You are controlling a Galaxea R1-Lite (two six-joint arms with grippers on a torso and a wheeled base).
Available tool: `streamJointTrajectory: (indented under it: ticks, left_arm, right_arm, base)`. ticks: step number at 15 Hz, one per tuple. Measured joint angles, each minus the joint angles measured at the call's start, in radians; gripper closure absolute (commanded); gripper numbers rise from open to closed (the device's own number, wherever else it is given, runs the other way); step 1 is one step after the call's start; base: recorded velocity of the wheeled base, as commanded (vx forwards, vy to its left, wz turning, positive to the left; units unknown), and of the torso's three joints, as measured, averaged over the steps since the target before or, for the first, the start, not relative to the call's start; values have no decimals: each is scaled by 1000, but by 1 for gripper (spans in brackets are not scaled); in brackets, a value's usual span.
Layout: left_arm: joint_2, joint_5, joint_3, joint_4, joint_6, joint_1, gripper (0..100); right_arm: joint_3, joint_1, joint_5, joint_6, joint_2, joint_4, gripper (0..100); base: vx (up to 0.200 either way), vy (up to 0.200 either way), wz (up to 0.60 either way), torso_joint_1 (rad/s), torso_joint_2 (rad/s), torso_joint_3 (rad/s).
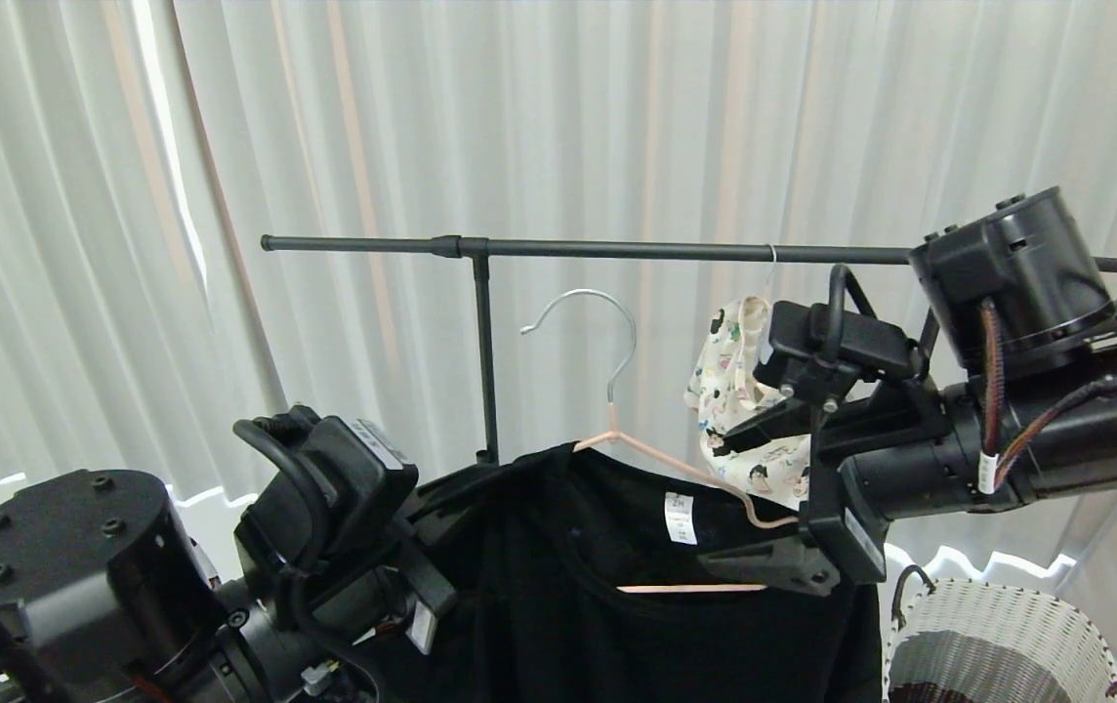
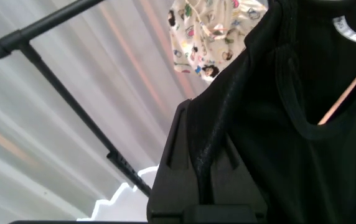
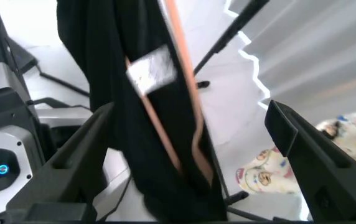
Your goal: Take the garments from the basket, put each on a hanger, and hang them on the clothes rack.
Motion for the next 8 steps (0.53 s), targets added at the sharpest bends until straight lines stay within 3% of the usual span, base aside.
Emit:
streamJointTrajectory:
  ticks: [7, 8]
  left_arm:
    - [-30, 2, -6, 0, 16, -16, 100]
    - [-33, 3, -11, 0, 15, -20, 100]
  right_arm:
    - [-14, 20, 0, 30, 53, 42, 0]
    - [-14, 21, 0, 33, 57, 43, 100]
  base:
    - [0, 0, 0, 0, 0, 0]
    - [0, 0, 0, 0, 0, 0]
